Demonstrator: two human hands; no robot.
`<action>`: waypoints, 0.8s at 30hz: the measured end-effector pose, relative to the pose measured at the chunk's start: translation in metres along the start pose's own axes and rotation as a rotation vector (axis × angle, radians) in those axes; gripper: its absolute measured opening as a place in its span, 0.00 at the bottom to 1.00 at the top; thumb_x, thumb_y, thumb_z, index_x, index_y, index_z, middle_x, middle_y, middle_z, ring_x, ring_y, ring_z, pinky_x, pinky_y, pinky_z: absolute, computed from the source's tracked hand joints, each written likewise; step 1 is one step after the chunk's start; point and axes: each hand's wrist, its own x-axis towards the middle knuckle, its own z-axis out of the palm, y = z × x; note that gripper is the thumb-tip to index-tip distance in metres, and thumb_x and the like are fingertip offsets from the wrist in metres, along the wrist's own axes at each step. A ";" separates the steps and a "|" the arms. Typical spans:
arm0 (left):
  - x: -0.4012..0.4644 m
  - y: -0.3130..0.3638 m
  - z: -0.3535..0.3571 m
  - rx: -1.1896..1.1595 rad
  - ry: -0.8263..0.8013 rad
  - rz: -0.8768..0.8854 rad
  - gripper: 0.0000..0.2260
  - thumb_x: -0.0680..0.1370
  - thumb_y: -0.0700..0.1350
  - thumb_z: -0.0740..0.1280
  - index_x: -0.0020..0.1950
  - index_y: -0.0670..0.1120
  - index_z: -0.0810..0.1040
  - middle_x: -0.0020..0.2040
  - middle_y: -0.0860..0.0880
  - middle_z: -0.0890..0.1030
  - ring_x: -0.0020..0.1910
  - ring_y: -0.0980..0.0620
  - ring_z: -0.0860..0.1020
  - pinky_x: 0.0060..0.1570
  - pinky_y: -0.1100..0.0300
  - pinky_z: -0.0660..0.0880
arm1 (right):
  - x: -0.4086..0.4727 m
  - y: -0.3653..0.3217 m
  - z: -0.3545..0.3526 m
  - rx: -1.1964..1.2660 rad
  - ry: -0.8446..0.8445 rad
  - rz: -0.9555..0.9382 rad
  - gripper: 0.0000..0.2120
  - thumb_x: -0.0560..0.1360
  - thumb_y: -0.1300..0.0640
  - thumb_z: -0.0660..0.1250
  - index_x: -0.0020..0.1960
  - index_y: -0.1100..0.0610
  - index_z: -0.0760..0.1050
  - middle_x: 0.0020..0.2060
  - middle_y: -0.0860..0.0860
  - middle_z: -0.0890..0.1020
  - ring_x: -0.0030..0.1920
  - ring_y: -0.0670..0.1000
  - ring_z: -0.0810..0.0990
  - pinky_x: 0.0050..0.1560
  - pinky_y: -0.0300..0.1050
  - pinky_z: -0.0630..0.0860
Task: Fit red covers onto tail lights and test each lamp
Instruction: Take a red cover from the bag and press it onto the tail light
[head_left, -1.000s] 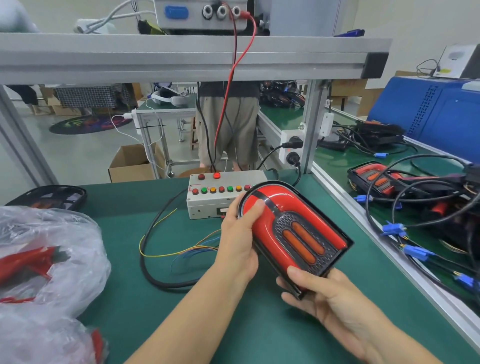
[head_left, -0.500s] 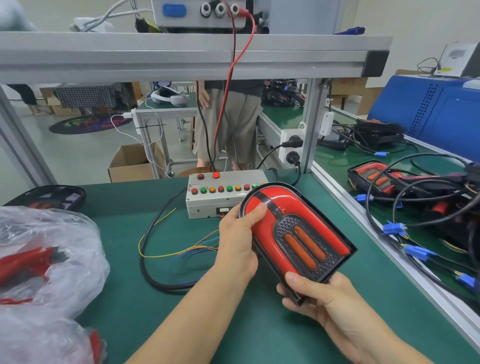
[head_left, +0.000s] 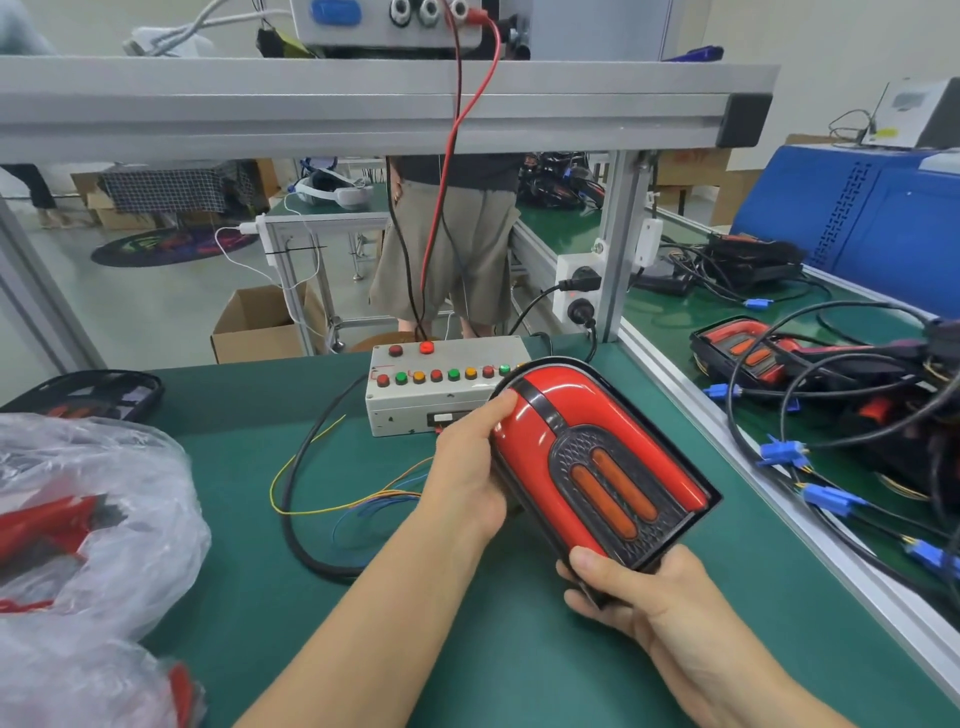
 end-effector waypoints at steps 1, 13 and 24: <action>0.000 0.000 0.001 0.022 0.016 0.032 0.06 0.76 0.44 0.68 0.41 0.45 0.82 0.38 0.46 0.85 0.33 0.50 0.83 0.33 0.58 0.79 | -0.001 0.000 -0.001 -0.001 0.001 -0.002 0.26 0.55 0.59 0.79 0.52 0.59 0.82 0.46 0.59 0.86 0.45 0.56 0.85 0.39 0.46 0.81; -0.001 -0.006 0.001 0.076 0.140 0.104 0.03 0.74 0.40 0.69 0.39 0.44 0.79 0.35 0.45 0.80 0.34 0.49 0.78 0.37 0.58 0.78 | -0.006 0.003 -0.004 -0.014 0.029 -0.009 0.20 0.56 0.59 0.78 0.47 0.60 0.83 0.40 0.59 0.84 0.39 0.56 0.84 0.37 0.45 0.80; -0.010 0.002 -0.003 0.057 -0.102 0.117 0.15 0.73 0.37 0.69 0.60 0.44 0.77 0.51 0.43 0.84 0.41 0.49 0.82 0.37 0.55 0.81 | 0.011 -0.053 -0.022 -0.286 0.250 -0.073 0.49 0.53 0.36 0.77 0.71 0.49 0.69 0.66 0.48 0.77 0.63 0.48 0.76 0.67 0.50 0.65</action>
